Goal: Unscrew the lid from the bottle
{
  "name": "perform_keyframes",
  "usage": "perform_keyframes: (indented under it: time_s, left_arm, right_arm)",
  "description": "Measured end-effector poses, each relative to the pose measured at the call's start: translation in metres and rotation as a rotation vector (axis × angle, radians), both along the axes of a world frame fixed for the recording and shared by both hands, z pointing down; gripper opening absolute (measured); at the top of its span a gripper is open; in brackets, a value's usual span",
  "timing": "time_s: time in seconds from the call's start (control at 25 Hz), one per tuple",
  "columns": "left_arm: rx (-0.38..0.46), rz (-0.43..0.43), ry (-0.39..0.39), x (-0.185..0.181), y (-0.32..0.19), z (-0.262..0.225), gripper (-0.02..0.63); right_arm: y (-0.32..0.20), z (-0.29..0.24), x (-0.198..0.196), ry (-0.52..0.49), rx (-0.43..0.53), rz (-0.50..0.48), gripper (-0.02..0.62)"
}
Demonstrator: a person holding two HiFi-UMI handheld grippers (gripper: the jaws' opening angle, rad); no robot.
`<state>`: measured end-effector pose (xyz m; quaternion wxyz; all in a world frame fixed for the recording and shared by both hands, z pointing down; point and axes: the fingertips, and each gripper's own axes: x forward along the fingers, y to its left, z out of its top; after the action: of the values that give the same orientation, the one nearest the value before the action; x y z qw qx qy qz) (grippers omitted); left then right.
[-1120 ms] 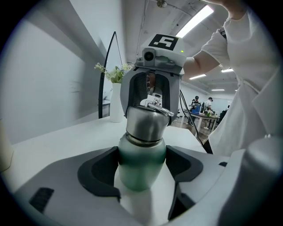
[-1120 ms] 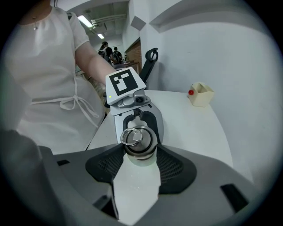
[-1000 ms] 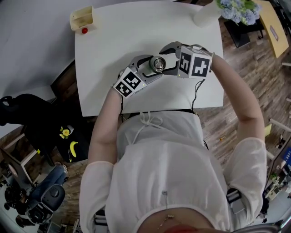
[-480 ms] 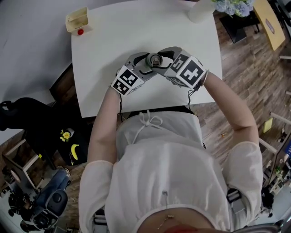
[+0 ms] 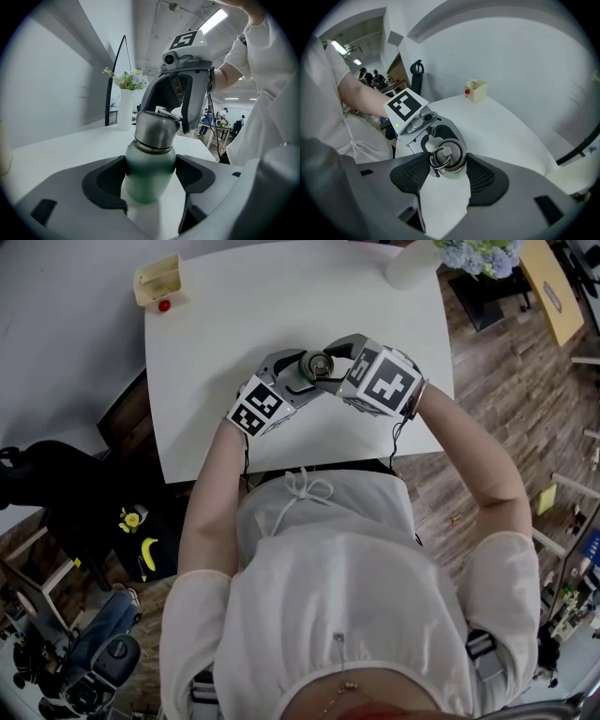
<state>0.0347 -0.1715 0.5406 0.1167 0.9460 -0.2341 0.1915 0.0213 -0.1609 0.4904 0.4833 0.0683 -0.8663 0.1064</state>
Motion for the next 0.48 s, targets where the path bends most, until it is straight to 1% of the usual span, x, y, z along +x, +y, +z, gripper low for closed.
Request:
perform_keyframes:
  time_s: [0.08, 0.32, 0.4, 0.48]
  left_arm:
    - [-0.001, 0.003, -0.001, 0.0, 0.0, 0.0008, 0.353]
    - [0.011, 0.006, -0.009, -0.0003, -0.0019, 0.0012, 0.353]
    - [0.013, 0.005, -0.014, -0.0006, -0.0016, 0.0019, 0.353]
    - [0.011, 0.005, -0.014, -0.0003, -0.0013, 0.0023, 0.353]
  right_arm:
    - [0.0013, -0.0004, 0.0, 0.013, 0.007, -0.096, 0.252]
    - [0.0025, 0.0007, 0.0026, 0.021, 0.04, -0.424, 0.252]
    - [0.003, 0.0012, 0.0031, 0.034, 0.043, -0.503, 0.252]
    - [0.0031, 0.0012, 0.0033, 0.053, 0.047, -0.561, 0.252]
